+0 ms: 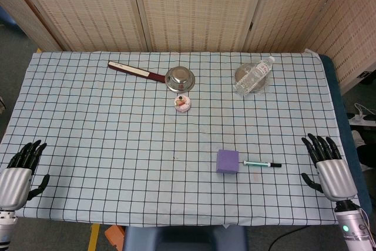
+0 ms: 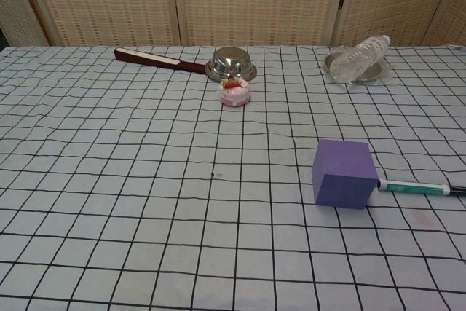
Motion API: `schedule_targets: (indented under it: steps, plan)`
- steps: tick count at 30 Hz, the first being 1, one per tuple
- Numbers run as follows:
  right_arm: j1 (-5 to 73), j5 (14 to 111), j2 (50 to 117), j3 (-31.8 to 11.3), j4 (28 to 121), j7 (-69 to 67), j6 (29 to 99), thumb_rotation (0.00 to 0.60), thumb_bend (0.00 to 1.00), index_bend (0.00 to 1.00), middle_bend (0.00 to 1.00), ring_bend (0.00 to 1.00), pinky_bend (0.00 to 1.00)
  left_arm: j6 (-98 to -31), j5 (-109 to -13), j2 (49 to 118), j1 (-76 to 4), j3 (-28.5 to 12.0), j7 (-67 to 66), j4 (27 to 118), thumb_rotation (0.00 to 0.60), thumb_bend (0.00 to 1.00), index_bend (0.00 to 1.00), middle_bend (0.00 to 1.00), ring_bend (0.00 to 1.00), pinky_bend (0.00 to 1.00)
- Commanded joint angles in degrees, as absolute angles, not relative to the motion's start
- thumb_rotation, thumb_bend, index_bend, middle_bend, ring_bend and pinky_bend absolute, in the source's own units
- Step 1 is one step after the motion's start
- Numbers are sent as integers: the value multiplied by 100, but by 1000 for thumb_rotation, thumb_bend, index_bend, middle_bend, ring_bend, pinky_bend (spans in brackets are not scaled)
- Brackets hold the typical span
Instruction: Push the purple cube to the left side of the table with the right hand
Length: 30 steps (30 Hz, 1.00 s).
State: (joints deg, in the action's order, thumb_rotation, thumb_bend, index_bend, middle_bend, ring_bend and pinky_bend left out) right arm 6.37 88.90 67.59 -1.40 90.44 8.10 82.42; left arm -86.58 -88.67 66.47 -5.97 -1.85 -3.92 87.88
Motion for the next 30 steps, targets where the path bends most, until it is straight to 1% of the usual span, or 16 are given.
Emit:
schedule_targets:
  steps: [1,7,9,11,13,15,18,25,30]
  plan:
    - [634,8891,6763,-127,9052,845,8224,600,153,0,0,0,0,-8619,-8844,6626,-588,-159,-424,8837,600,408,0,0,0,168]
    - [673,8913,6875,-77,9045,1056,8117,600,154,0,3,0,0,-8509,-8803,6558,-623,-153,-342,8917,600,407,0,0,0,168]
    - [735,8844,6973,-74,9027,1173,7956,600,155,3,42,0,4,-8499,-8808,6528,-633,-157,-250,8911,600,407,0,0,0,168]
    - [825,8756,7075,-108,9033,1357,7786,600,156,64,132,0,32,-8490,-8812,6510,-640,-159,-177,8902,600,408,0,0,0,168]
    - [959,8643,7192,-159,9082,1608,7559,600,157,133,189,7,59,-8464,-8838,6487,-657,-147,-96,8900,600,408,0,0,0,169]
    - [1100,8540,7326,-213,9116,1846,7344,600,158,199,244,37,89,-8430,-8865,6466,-676,-130,-38,8901,600,408,0,0,0,169]
    - [1305,8316,7500,-286,9121,2110,6989,600,170,285,299,76,116,-8383,-8889,6445,-696,-105,7,8908,600,409,0,0,0,169]
    - [1676,7855,7991,-432,8787,2367,6422,600,200,374,350,119,135,-8334,-8859,6408,-716,-104,115,8906,600,410,0,0,0,168]
    - [1893,7684,8360,-478,8491,2566,6213,600,222,422,378,140,147,-8312,-8856,6375,-726,-97,208,8897,600,410,0,0,0,168]
